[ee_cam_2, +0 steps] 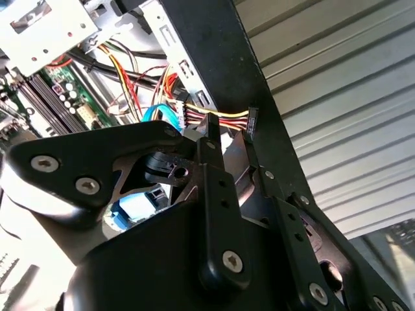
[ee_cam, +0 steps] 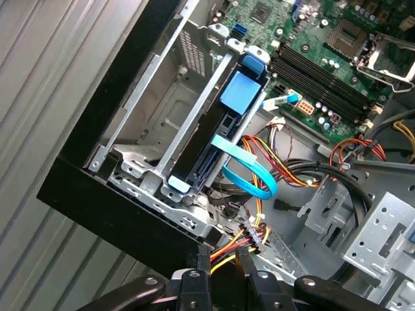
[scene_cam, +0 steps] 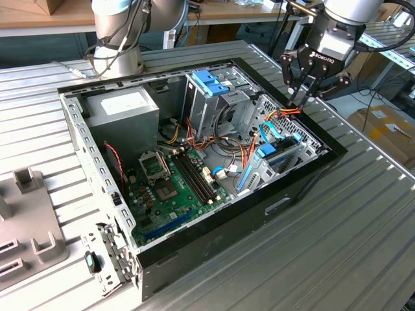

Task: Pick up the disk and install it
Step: 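Insert the second disk wire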

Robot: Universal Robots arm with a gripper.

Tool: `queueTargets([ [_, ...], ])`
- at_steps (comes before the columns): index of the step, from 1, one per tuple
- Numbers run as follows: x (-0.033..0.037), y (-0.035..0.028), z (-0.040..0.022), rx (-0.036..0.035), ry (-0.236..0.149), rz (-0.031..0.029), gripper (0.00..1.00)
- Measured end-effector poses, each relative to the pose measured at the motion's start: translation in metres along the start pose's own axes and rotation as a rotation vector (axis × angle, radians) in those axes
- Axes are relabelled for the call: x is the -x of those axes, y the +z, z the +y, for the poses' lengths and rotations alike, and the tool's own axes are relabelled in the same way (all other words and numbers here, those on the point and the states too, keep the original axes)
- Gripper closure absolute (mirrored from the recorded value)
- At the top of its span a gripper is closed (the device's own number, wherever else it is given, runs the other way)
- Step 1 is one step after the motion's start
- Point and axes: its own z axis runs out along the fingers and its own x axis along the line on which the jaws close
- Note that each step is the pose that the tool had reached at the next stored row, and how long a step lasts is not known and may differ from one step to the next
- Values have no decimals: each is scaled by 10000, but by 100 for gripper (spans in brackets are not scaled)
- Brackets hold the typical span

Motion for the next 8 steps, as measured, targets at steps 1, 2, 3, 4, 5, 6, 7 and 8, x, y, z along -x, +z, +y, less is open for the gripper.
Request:
queueTargets([
  [1,-1,0,-2,-4,-188,-8,70],
  [2,-3,1,-4,-7,-327,-13,70],
  [3,-4,1,-5,-9,-469,-19,70],
  [4,-7,2,-11,-18,-855,-35,70],
  [5,-8,2,-12,-21,-996,-41,70],
  [6,-9,2,-13,-24,-1136,-45,70],
  [7,-10,4,-15,-31,-1502,-60,70],
  [8,-11,5,-15,-36,-1716,-69,70],
])
